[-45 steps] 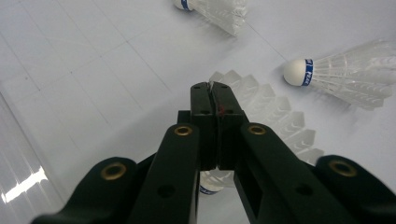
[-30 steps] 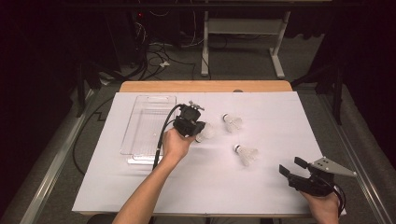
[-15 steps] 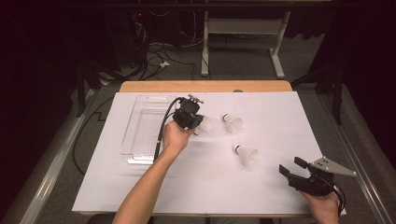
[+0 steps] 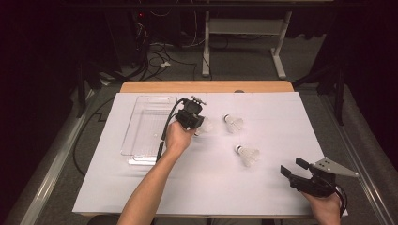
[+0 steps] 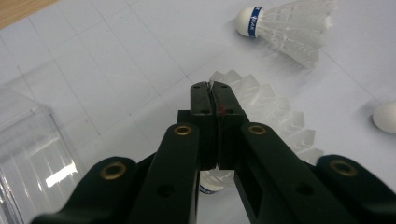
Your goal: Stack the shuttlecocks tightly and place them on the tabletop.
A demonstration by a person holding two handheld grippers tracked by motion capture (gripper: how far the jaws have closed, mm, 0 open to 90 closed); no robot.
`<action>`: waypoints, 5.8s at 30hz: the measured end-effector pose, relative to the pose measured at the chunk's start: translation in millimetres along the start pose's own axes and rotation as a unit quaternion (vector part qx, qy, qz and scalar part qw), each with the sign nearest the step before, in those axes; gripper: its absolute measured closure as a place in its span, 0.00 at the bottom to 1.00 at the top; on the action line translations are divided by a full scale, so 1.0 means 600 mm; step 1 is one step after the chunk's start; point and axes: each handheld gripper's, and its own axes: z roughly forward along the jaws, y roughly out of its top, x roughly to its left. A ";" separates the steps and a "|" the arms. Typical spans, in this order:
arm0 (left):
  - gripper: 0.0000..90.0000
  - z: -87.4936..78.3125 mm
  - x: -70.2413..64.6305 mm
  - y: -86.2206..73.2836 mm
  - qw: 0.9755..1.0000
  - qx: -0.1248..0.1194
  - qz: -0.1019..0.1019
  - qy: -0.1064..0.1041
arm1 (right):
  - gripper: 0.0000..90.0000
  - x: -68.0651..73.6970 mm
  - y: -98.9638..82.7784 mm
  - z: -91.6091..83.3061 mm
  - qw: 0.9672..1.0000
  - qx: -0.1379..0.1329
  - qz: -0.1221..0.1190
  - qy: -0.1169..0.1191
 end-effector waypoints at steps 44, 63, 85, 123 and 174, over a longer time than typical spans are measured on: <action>0.95 0.045 -0.023 0.022 0.999 0.039 -0.010 -0.019 | 0.31 0.001 0.000 0.001 1.000 0.001 0.000 0.004; 0.88 0.068 -0.037 0.025 0.999 0.038 -0.020 -0.028 | 0.30 0.000 0.000 0.001 1.000 0.000 0.000 0.005; 0.61 0.066 -0.033 0.022 0.998 0.041 -0.030 -0.029 | 0.30 0.001 0.000 0.002 1.000 0.002 0.000 0.005; 0.50 0.045 -0.034 0.022 0.998 0.023 -0.036 -0.049 | 0.31 0.000 0.000 0.002 1.000 0.003 0.001 0.004; 0.32 -0.015 -0.063 -0.008 0.996 -0.012 -0.030 -0.087 | 0.31 0.003 0.000 0.003 1.000 0.008 -0.001 0.002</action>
